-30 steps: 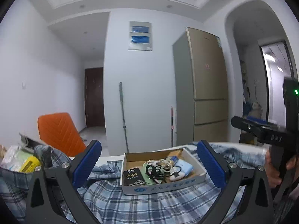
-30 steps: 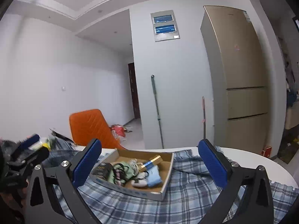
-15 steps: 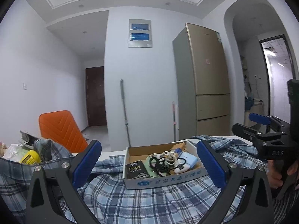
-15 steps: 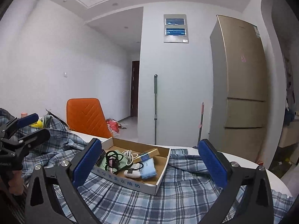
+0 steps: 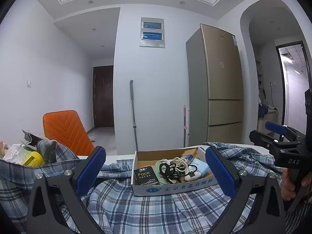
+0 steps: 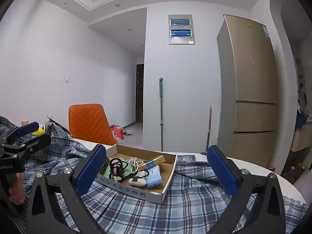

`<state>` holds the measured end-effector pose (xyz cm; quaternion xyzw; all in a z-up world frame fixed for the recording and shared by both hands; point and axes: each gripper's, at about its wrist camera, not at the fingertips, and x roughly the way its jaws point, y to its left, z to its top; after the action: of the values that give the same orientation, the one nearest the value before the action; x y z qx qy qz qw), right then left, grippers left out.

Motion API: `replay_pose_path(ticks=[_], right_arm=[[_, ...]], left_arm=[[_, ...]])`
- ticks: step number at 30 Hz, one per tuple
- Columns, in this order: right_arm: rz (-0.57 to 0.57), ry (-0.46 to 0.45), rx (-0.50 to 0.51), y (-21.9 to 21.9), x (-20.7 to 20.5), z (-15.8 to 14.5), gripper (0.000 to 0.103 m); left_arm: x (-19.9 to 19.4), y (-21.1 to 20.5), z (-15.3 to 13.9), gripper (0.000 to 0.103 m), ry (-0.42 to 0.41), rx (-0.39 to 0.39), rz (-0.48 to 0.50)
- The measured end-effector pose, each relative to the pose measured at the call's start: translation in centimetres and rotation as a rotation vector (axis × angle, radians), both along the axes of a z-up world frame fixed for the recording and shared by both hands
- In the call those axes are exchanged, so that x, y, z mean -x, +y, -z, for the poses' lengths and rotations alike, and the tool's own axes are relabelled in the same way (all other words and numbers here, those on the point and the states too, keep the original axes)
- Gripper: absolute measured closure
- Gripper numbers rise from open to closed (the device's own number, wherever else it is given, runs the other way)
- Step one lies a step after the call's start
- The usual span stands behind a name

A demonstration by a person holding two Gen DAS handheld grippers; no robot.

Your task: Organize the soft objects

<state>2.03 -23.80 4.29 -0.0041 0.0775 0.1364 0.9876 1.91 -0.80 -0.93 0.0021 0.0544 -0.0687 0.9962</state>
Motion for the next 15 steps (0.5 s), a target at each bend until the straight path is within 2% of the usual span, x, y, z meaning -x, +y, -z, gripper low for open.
replay_pose_path(ticks=[15], right_arm=[[0.001,0.003,-0.007,-0.01,-0.07,-0.03,0.0]], left_arm=[[-0.48,-0.23,0.44,0.0,0.011,-0.004,0.005]])
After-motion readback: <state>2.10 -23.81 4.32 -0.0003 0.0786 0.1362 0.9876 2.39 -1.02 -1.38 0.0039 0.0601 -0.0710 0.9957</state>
